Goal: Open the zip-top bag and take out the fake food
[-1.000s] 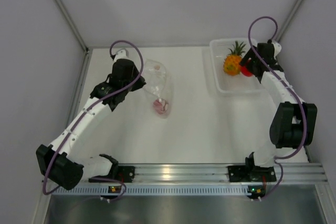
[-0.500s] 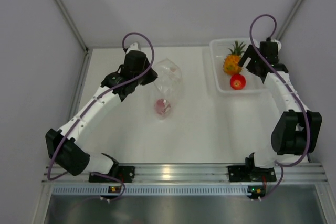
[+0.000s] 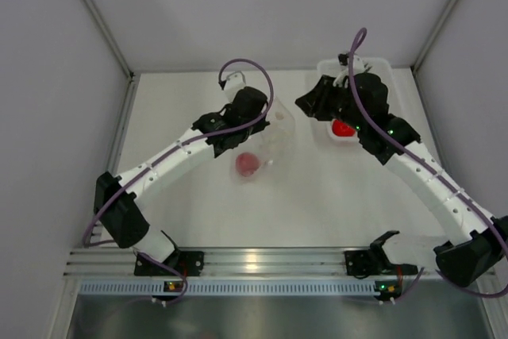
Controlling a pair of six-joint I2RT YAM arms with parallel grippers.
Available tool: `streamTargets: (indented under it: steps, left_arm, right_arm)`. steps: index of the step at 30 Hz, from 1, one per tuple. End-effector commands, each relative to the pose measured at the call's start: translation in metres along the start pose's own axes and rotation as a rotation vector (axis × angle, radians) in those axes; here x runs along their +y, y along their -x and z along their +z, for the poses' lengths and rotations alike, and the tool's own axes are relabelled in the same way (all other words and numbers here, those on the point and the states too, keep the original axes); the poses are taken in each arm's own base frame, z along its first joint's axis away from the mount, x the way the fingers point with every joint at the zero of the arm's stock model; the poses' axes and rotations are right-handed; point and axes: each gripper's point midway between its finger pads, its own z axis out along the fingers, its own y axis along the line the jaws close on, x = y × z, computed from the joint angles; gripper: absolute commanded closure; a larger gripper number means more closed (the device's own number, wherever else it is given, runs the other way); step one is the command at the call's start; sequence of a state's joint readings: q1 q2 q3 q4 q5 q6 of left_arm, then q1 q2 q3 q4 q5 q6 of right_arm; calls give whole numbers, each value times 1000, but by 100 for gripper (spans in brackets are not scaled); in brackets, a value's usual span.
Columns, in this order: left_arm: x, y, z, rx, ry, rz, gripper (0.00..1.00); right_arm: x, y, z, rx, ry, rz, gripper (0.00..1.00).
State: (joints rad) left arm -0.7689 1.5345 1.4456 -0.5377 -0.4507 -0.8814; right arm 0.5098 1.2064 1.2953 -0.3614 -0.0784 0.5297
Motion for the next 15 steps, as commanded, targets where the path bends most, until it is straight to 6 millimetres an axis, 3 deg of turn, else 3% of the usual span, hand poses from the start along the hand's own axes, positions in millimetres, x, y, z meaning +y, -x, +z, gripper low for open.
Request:
streamTargets:
  steps: [1,3,7,9,15]
  left_arm:
    - [-15,13,-4,-87,5,-98,100]
    - [-19,12,-8,-97,1,-126,100]
    - [-23,7,-14,-102,-5,-148,100]
    - [-25,7,-20,-103,-19,-171,100]
    - [-34,9,-40,-94,-72,-205,100]
  right_arm:
    - [18,-32,17,40,25,56,70]
    - [16,-43,25,45,-7,80,74]
    - [33,-83,44,106,-25,75,75]
    - [23,-101,58,123,-72,116,78]
    - [25,-122,93,143,-162,148,83]
